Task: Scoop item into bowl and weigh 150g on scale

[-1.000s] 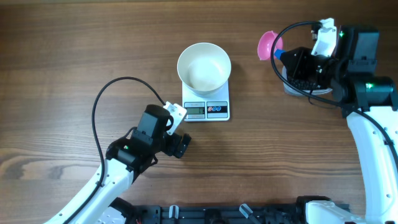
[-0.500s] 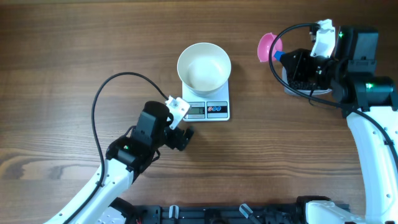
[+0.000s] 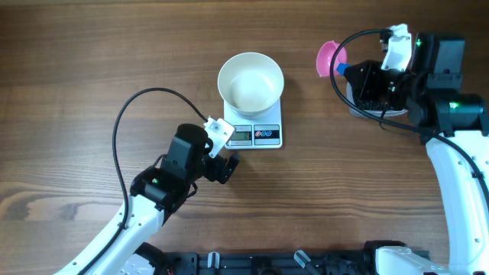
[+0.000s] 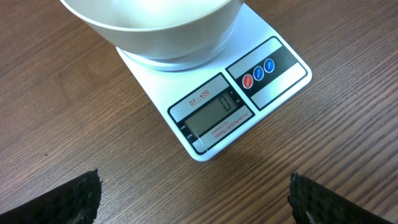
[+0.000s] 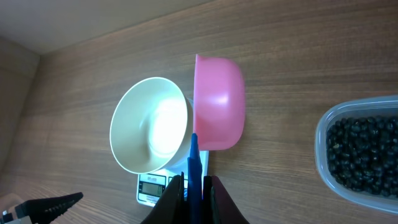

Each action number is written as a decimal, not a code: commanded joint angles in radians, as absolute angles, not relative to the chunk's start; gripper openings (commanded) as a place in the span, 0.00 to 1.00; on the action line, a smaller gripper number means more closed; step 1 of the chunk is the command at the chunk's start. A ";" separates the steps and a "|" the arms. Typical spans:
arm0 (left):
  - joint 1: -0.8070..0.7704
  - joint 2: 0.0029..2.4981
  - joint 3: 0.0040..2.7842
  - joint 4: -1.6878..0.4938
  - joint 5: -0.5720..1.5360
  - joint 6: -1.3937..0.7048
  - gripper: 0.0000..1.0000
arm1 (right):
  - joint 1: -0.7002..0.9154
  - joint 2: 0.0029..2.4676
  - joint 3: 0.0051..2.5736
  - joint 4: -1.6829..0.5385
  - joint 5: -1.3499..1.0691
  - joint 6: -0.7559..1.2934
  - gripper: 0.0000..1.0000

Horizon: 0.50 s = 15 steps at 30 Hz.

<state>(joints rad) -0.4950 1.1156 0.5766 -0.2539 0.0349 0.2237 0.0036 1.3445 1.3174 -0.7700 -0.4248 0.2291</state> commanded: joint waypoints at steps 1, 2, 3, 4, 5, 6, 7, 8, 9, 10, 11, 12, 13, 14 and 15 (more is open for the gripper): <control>-0.486 1.116 0.573 -0.254 0.029 0.236 1.00 | 0.002 1.345 1.327 -0.773 -0.415 0.208 0.04; -0.486 1.116 0.573 -0.254 0.029 0.231 1.00 | 0.002 1.345 1.327 -0.773 -0.415 0.209 0.04; -0.486 1.116 0.573 -0.254 0.029 0.228 1.00 | 0.002 1.345 1.327 -0.773 -0.415 0.209 0.04; -0.486 1.116 0.573 -0.254 0.029 0.229 1.00 | 0.002 1.345 1.327 -0.773 -0.415 0.209 0.04; -0.486 1.116 0.573 -0.254 0.029 0.229 1.00 | 0.002 1.345 1.327 -0.773 -0.415 0.209 0.04; -0.486 1.116 0.573 -0.254 0.029 0.229 1.00 | 0.002 1.345 1.327 -0.773 -0.415 0.208 0.04; -0.486 1.116 0.573 -0.254 0.029 0.229 1.00 | 0.002 1.345 1.327 -0.773 -0.415 0.209 0.04; -0.486 1.116 0.573 -0.254 0.029 0.229 1.00 | 0.002 1.345 1.327 -0.773 -0.415 0.209 0.04; -0.486 1.116 0.573 -0.254 0.029 0.229 1.00 | 0.002 1.345 1.327 -0.773 -0.415 0.209 0.04; -0.486 1.116 0.573 -0.254 0.029 0.228 1.00 | 0.002 1.345 1.327 -0.773 -0.415 0.209 0.04; -0.486 1.116 0.573 -0.254 0.029 0.229 1.00 | 0.002 1.345 1.327 -0.773 -0.415 0.209 0.04; -0.486 1.116 0.573 -0.254 0.029 0.229 1.00 | 0.002 1.345 1.327 -0.773 -0.415 0.209 0.04; -0.486 1.116 0.573 -0.254 0.029 0.228 1.00 | 0.002 1.345 1.327 -0.773 -0.415 0.209 0.04; -0.486 1.116 0.573 -0.254 0.029 0.229 1.00 | 0.002 1.345 1.327 -0.773 -0.415 0.209 0.04; -0.486 1.116 0.573 -0.254 0.029 0.228 1.00 | 0.002 1.345 1.327 -0.773 -0.415 0.209 0.04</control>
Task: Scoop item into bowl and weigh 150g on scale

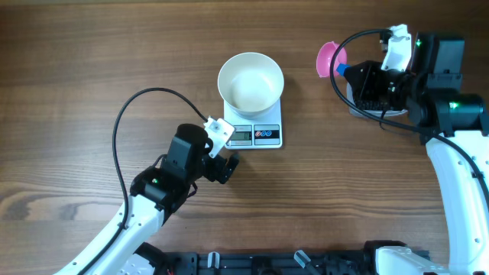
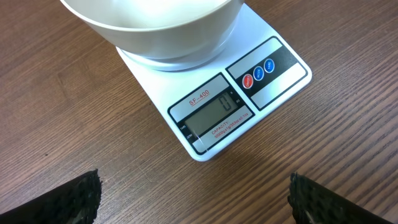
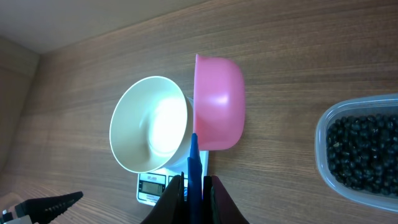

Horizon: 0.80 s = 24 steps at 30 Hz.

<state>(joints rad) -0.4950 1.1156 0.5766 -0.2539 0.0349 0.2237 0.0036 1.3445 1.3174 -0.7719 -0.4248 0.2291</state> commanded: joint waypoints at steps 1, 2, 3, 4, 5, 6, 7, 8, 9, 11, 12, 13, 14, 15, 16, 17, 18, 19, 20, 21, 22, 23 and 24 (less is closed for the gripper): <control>-0.486 1.116 0.573 -0.254 0.029 0.229 1.00 | 0.002 1.345 1.327 -0.773 -0.415 0.209 0.04; -0.486 1.116 0.573 -0.254 0.029 0.229 1.00 | 0.002 1.345 1.327 -0.773 -0.415 0.208 0.04; -0.486 1.116 0.573 -0.254 0.029 0.229 1.00 | 0.002 1.345 1.327 -0.773 -0.415 0.204 0.04; -0.486 1.116 0.573 -0.254 0.029 0.229 1.00 | 0.002 1.345 1.327 -0.773 -0.415 0.194 0.04; -0.486 1.116 0.573 -0.254 0.029 0.229 1.00 | 0.002 1.345 1.327 -0.773 -0.415 0.181 0.04; -0.486 1.116 0.573 -0.254 0.029 0.228 1.00 | 0.002 1.345 1.327 -0.775 -0.405 0.177 0.04; -0.486 1.116 0.573 -0.254 0.029 0.228 1.00 | 0.002 1.345 1.327 -0.780 -0.385 0.174 0.04; -0.486 1.116 0.573 -0.254 0.029 0.229 1.00 | 0.002 1.345 1.327 -0.787 -0.364 0.174 0.04; -0.486 1.116 0.573 -0.254 0.029 0.229 1.00 | 0.002 1.345 1.327 -0.796 -0.342 0.174 0.04; -0.486 1.116 0.573 -0.254 0.029 0.229 1.00 | 0.002 1.345 1.327 -0.811 -0.311 0.166 0.04; -0.486 1.116 0.573 -0.254 0.029 0.229 1.00 | 0.002 1.345 1.327 -0.813 -0.310 0.155 0.04; -0.486 1.116 0.573 -0.254 0.029 0.229 1.00 | 0.002 1.345 1.327 -0.813 -0.310 0.156 0.04; -0.486 1.116 0.573 -0.254 0.029 0.229 1.00 | 0.002 1.345 1.327 -0.813 -0.311 0.157 0.04; -0.486 1.116 0.573 -0.254 0.029 0.229 1.00 | 0.002 1.345 1.327 -0.813 -0.310 0.157 0.04; -0.486 1.116 0.573 -0.254 0.029 0.229 1.00 | 0.002 1.345 1.327 -0.815 -0.310 0.156 0.04; -0.486 1.116 0.573 -0.254 0.029 0.229 1.00 | 0.002 1.345 1.327 -0.814 -0.310 0.157 0.04; -0.486 1.116 0.573 -0.254 0.029 0.229 1.00 | 0.002 1.345 1.327 -0.813 -0.310 0.157 0.04; -0.486 1.116 0.573 -0.254 0.029 0.229 1.00 | 0.002 1.345 1.327 -0.810 -0.310 0.157 0.04; -0.486 1.116 0.573 -0.254 0.029 0.229 1.00 | 0.002 1.345 1.327 -0.808 -0.310 0.160 0.04; -0.486 1.116 0.573 -0.254 0.029 0.229 1.00 | 0.002 1.345 1.327 -0.805 -0.310 0.162 0.04; -0.486 1.116 0.573 -0.254 0.029 0.229 1.00 | 0.002 1.345 1.327 -0.801 -0.310 0.171 0.04; -0.486 1.116 0.573 -0.254 0.029 0.229 1.00 | 0.002 1.345 1.327 -0.782 -0.310 0.215 0.04; -0.486 1.116 0.573 -0.254 0.029 0.229 1.00 | 0.002 1.345 1.327 -0.771 -0.310 0.228 0.04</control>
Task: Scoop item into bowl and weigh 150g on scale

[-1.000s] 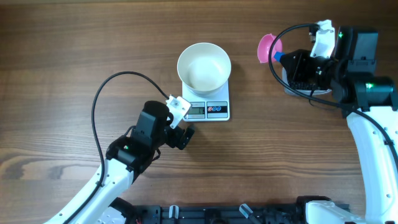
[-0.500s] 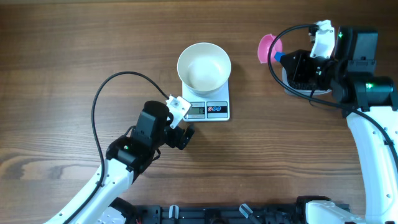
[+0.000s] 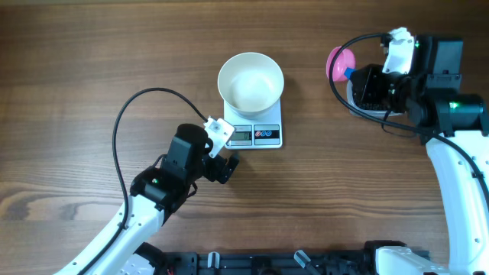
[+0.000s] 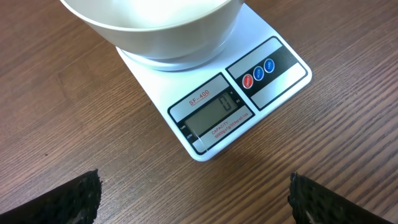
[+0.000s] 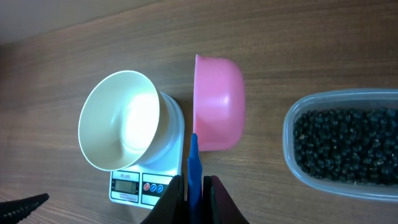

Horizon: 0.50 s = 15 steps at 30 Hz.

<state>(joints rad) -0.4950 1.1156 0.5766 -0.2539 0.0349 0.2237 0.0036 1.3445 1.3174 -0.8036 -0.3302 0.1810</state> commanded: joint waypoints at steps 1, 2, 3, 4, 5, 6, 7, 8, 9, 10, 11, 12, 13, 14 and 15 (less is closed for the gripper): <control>-0.486 1.116 0.573 -0.254 0.029 0.229 1.00 | 0.002 1.345 1.327 -0.758 -0.307 0.246 0.04; -0.486 1.116 0.573 -0.254 0.029 0.229 1.00 | 0.002 1.345 1.327 -0.748 -0.298 0.266 0.04; -0.486 1.116 0.573 -0.254 0.029 0.229 1.00 | 0.001 1.345 1.327 -0.742 -0.272 0.303 0.04; -0.486 1.116 0.573 -0.254 0.029 0.229 1.00 | -0.001 1.345 1.327 -0.744 -0.252 0.317 0.04; -0.486 1.116 0.573 -0.254 0.029 0.229 1.00 | -0.004 1.345 1.327 -0.751 -0.236 0.317 0.04; -0.486 1.116 0.573 -0.254 0.029 0.229 1.00 | -0.009 1.345 1.327 -0.762 -0.216 0.317 0.04; -0.486 1.116 0.574 -0.254 0.029 0.229 1.00 | -0.019 1.345 1.327 -0.782 -0.191 0.313 0.04; -0.486 1.116 0.573 -0.254 0.029 0.229 1.00 | -0.030 1.345 1.327 -0.801 -0.174 0.305 0.04; -0.486 1.116 0.573 -0.254 0.029 0.229 1.00 | -0.044 1.345 1.327 -0.820 -0.165 0.282 0.04; -0.486 1.116 0.573 -0.254 0.029 0.229 1.00 | -0.075 1.345 1.327 -0.861 -0.140 0.248 0.04; -0.486 1.116 0.573 -0.254 0.029 0.229 1.00 | -0.094 1.345 1.327 -0.883 -0.130 0.226 0.04; -0.486 1.116 0.573 -0.254 0.029 0.229 1.00 | -0.114 1.345 1.327 -0.902 -0.126 0.199 0.04; -0.486 1.116 0.573 -0.254 0.029 0.228 1.00 | -0.136 1.345 1.327 -0.919 -0.122 0.173 0.04; -0.486 1.116 0.573 -0.254 0.029 0.229 1.00 | -0.153 1.345 1.327 -0.931 -0.118 0.155 0.04; -0.486 1.116 0.573 -0.254 0.029 0.229 1.00 | -0.181 1.348 1.327 -0.951 -0.112 0.119 0.04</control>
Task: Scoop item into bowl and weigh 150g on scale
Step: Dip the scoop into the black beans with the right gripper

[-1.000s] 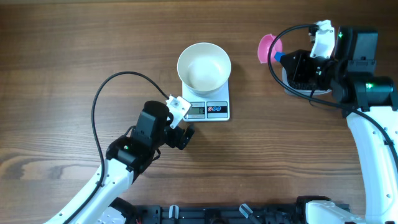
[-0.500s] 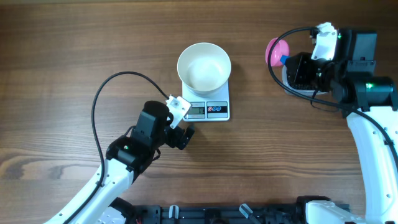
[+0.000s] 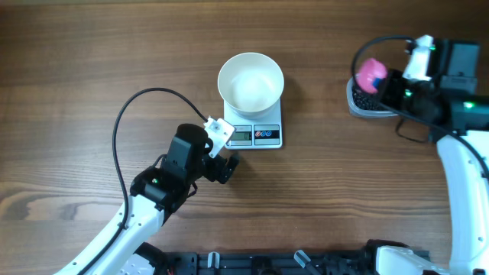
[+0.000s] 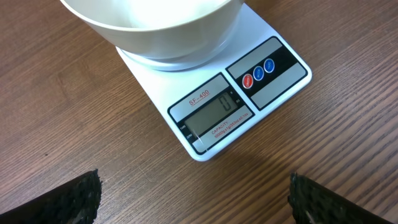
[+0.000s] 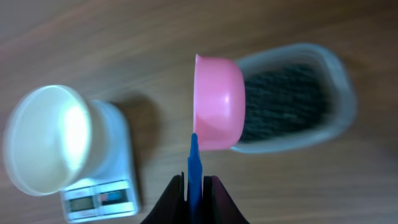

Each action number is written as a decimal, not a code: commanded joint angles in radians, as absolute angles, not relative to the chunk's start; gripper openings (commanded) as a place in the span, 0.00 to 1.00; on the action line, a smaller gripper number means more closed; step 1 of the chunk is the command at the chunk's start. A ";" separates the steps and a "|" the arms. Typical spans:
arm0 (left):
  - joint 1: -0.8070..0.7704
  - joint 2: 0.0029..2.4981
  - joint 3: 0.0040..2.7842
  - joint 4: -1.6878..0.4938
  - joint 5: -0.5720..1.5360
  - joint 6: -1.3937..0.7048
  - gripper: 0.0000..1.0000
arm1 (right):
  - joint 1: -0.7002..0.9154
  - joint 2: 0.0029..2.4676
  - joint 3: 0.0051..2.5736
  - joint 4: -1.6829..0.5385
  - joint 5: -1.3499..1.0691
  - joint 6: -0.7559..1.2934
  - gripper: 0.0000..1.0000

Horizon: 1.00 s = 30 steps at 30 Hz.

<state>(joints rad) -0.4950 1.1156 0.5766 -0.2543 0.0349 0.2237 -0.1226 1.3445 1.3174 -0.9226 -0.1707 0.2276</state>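
An empty cream bowl point(image 3: 250, 81) stands on the white scale point(image 3: 258, 136), whose display point(image 4: 216, 115) reads 0. My right gripper point(image 5: 194, 182) is shut on the blue handle of a pink scoop point(image 5: 217, 101), held over a clear tub of dark beans point(image 5: 292, 99) at the far right; from above the pink scoop point(image 3: 372, 73) sits over the tub point(image 3: 365, 102). My left gripper point(image 3: 229, 164) is open just in front of the scale, its fingertips point(image 4: 78, 196) wide apart over bare wood.
The wooden table point(image 3: 92, 76) runs bare to the left of the scale. A black cable point(image 3: 126, 114) loops from the left arm. A dark rail point(image 3: 260, 263) lines the front edge.
My right gripper has carried the pink scoop to the right, from beside the tub to over the beans. The left arm, bowl and scale have not moved.
At first the right gripper held the pink scoop between the bowl and the tub, and stayed there. Then it had shifted right, close to the tub. Now the scoop is over the beans. The scale reads 0 throughout and the left gripper stays open.
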 commanded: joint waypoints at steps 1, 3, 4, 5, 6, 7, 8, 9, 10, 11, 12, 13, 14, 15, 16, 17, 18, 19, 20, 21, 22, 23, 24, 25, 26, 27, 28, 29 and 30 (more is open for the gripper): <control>-0.486 1.116 0.573 -0.254 0.029 0.229 1.00 | -0.201 1.352 1.327 -0.968 -0.102 0.085 0.04; -0.486 1.116 0.573 -0.254 0.029 0.229 1.00 | -0.231 1.364 1.327 -0.990 -0.064 0.025 0.04; -0.486 1.116 0.573 -0.254 0.029 0.228 1.00 | -0.248 1.374 1.327 -0.999 -0.038 -0.010 0.04; -0.486 1.116 0.573 -0.254 0.029 0.229 1.00 | -0.257 1.385 1.327 -1.000 -0.032 -0.039 0.04; -0.486 1.116 0.573 -0.254 0.029 0.228 1.00 | -0.264 1.396 1.327 -0.993 -0.050 -0.047 0.04; -0.486 1.116 0.573 -0.254 0.029 0.229 1.00 | -0.265 1.402 1.327 -0.978 -0.111 -0.056 0.04; -0.486 1.116 0.573 -0.254 0.029 0.229 1.00 | -0.265 1.409 1.327 -0.965 -0.136 -0.065 0.04; -0.486 1.116 0.573 -0.254 0.029 0.229 1.00 | -0.265 1.422 1.327 -0.948 -0.131 -0.066 0.04; -0.486 1.116 0.573 -0.254 0.029 0.229 1.00 | -0.265 1.433 1.327 -0.943 -0.117 -0.075 0.04; -0.486 1.116 0.573 -0.254 0.029 0.229 1.00 | -0.265 1.441 1.327 -0.942 -0.102 -0.077 0.04; -0.486 1.116 0.573 -0.254 0.029 0.229 1.00 | -0.265 1.451 1.327 -0.943 -0.093 -0.080 0.04; -0.486 1.116 0.573 -0.254 0.029 0.229 1.00 | -0.265 1.460 1.327 -0.943 -0.090 -0.088 0.04; -0.486 1.116 0.573 -0.254 0.029 0.229 1.00 | -0.265 1.469 1.327 -0.943 -0.091 -0.108 0.04; -0.486 1.116 0.573 -0.254 0.029 0.229 1.00 | -0.265 1.477 1.327 -0.943 -0.089 -0.112 0.04; -0.486 1.116 0.573 -0.254 0.029 0.229 1.00 | -0.262 1.481 1.327 -0.944 -0.090 -0.125 0.04; -0.486 1.116 0.573 -0.254 0.029 0.229 1.00 | -0.258 1.482 1.327 -0.947 -0.090 -0.136 0.04; -0.486 1.116 0.573 -0.254 0.029 0.229 1.00 | -0.253 1.483 1.327 -0.947 -0.090 -0.150 0.04; -0.486 1.116 0.573 -0.254 0.029 0.229 1.00 | -0.250 1.483 1.327 -0.942 -0.090 -0.163 0.04; -0.486 1.116 0.573 -0.254 0.029 0.229 1.00 | -0.246 1.483 1.327 -0.931 -0.086 -0.181 0.04; -0.486 1.116 0.573 -0.254 0.029 0.229 1.00 | -0.244 1.483 1.327 -0.920 -0.084 -0.185 0.04; -0.486 1.116 0.573 -0.254 0.029 0.229 1.00 | -0.244 1.483 1.327 -0.912 -0.078 -0.184 0.04; -0.486 1.116 0.573 -0.254 0.029 0.229 1.00 | -0.244 1.485 1.327 -0.905 -0.078 -0.184 0.04; -0.486 1.116 0.573 -0.254 0.029 0.229 1.00 | -0.244 1.488 1.327 -0.902 -0.073 -0.184 0.04; -0.486 1.116 0.573 -0.254 0.029 0.229 1.00 | -0.244 1.493 1.327 -0.902 -0.063 -0.184 0.04; -0.486 1.116 0.573 -0.254 0.029 0.229 1.00 | -0.244 1.500 1.327 -0.902 -0.053 -0.182 0.04; -0.486 1.116 0.574 -0.254 0.029 0.229 1.00 | -0.244 1.509 1.327 -0.903 -0.046 -0.182 0.04; -0.486 1.116 0.573 -0.254 0.029 0.229 1.00 | -0.243 1.518 1.327 -0.903 -0.040 -0.181 0.04; -0.486 1.116 0.573 -0.254 0.029 0.229 1.00 | -0.243 1.530 1.327 -0.902 -0.035 -0.181 0.04; -0.486 1.116 0.573 -0.254 0.029 0.229 1.00 | -0.243 1.540 1.327 -0.901 -0.033 -0.181 0.04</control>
<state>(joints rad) -0.4950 1.1156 0.5766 -0.2543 0.0349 0.2237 -0.2474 1.4937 1.3174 -0.9070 -0.0692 -0.1627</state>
